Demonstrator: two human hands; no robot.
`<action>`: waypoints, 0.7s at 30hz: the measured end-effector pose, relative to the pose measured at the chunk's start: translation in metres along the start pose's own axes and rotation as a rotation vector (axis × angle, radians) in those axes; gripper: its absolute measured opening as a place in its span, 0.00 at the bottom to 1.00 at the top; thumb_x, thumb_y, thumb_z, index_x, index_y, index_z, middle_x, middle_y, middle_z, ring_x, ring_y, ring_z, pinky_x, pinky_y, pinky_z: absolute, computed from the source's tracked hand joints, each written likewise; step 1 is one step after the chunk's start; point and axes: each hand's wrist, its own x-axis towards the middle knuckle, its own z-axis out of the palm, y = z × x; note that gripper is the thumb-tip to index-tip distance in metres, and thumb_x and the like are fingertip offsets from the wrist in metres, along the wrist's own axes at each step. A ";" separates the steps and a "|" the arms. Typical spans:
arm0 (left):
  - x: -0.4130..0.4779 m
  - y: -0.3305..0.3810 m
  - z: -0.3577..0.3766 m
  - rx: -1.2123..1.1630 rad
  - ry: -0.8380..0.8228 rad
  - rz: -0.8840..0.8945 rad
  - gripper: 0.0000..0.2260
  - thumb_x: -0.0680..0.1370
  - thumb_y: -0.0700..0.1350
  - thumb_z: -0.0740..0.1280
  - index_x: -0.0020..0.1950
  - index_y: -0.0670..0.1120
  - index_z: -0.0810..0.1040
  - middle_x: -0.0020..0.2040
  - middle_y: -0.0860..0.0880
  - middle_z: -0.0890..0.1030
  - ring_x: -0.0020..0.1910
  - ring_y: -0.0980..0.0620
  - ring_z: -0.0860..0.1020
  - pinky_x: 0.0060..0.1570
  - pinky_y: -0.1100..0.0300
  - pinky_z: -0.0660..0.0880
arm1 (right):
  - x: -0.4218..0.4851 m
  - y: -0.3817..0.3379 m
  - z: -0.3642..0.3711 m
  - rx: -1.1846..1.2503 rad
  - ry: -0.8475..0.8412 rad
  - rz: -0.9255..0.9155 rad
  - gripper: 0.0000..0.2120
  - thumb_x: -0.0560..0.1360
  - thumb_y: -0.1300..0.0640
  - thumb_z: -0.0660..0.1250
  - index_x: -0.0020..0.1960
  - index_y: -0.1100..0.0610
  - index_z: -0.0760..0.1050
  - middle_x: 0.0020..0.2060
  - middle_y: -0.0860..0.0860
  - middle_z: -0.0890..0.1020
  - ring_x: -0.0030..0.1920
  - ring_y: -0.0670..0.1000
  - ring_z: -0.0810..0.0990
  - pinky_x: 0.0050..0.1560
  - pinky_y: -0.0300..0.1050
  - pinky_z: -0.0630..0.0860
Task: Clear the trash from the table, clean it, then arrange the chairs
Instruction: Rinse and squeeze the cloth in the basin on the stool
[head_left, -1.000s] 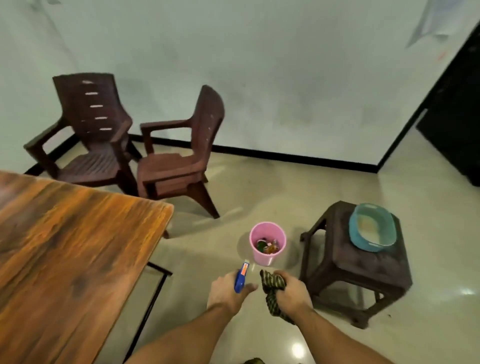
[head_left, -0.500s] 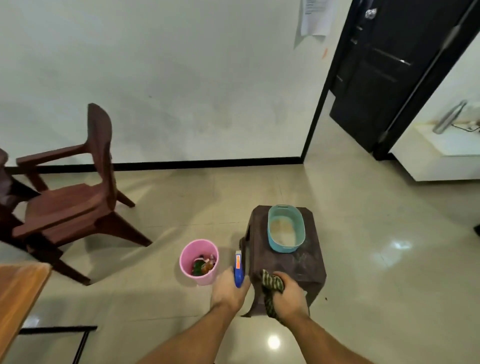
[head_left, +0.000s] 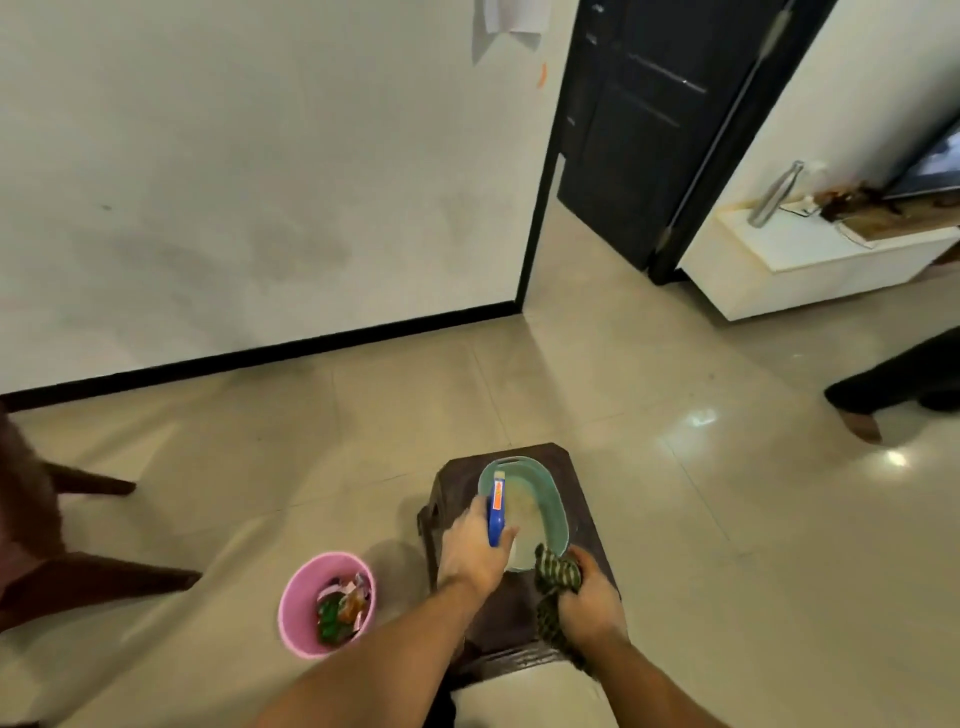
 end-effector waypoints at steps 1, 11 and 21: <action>0.015 0.005 0.002 0.001 -0.025 -0.009 0.14 0.80 0.53 0.69 0.63 0.49 0.73 0.57 0.47 0.82 0.57 0.46 0.80 0.59 0.53 0.76 | 0.008 -0.004 -0.001 0.010 0.008 0.010 0.26 0.74 0.66 0.61 0.70 0.50 0.71 0.59 0.54 0.82 0.57 0.56 0.79 0.59 0.45 0.74; 0.104 0.028 0.053 -0.058 -0.169 -0.151 0.16 0.79 0.38 0.68 0.65 0.50 0.71 0.57 0.49 0.80 0.58 0.49 0.80 0.63 0.51 0.77 | 0.076 0.000 -0.006 -0.020 -0.113 0.055 0.26 0.72 0.63 0.62 0.68 0.46 0.72 0.59 0.48 0.80 0.61 0.51 0.77 0.67 0.51 0.73; 0.154 0.023 0.101 -0.005 -0.153 -0.257 0.24 0.77 0.33 0.66 0.71 0.48 0.68 0.61 0.48 0.78 0.56 0.47 0.80 0.59 0.56 0.77 | 0.146 0.006 -0.021 -0.216 -0.437 -0.121 0.30 0.71 0.62 0.60 0.63 0.32 0.72 0.61 0.41 0.79 0.60 0.42 0.76 0.66 0.39 0.71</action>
